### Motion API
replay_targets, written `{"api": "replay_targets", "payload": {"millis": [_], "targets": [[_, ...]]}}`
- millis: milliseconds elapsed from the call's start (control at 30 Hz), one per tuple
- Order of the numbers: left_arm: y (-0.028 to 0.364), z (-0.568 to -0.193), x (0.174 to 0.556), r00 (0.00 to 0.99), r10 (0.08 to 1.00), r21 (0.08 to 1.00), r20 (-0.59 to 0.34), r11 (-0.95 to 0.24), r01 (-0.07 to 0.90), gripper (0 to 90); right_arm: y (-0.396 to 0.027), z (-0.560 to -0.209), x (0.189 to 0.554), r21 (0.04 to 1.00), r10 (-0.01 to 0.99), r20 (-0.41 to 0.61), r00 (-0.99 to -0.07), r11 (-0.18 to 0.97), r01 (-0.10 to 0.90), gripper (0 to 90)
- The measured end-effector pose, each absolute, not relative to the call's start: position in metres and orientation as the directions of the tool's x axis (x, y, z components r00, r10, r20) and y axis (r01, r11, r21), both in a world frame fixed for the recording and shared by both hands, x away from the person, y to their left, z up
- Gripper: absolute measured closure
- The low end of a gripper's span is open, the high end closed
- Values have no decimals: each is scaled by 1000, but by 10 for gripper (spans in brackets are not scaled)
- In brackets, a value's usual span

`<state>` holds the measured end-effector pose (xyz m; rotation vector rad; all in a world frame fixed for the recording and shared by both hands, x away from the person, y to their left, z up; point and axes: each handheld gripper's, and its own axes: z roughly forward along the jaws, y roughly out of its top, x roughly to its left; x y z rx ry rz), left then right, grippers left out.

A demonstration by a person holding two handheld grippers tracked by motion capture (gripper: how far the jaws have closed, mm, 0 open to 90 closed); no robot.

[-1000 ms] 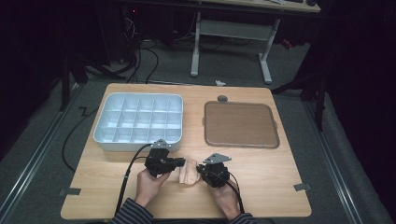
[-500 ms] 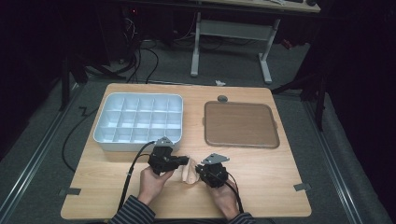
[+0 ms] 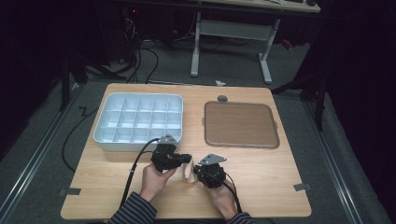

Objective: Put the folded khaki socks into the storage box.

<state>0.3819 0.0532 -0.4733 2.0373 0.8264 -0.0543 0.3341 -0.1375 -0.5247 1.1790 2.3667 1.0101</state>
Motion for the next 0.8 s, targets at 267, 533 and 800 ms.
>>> {"api": "replay_targets", "payload": {"millis": [267, 533, 800], "targets": [[44, -474, 384, 782, 524, 729, -337, -380, 569, 883, -135, -526, 334, 717, 787, 35, -616, 410, 564, 859], [41, -484, 390, 772, 538, 717, -338, -384, 581, 882, -136, -526, 334, 717, 783, 55, -620, 401, 570, 856], [41, -494, 392, 767, 555, 700, -321, -407, 587, 883, -140, -525, 332, 728, 782, 71, -620, 384, 568, 787]]}}
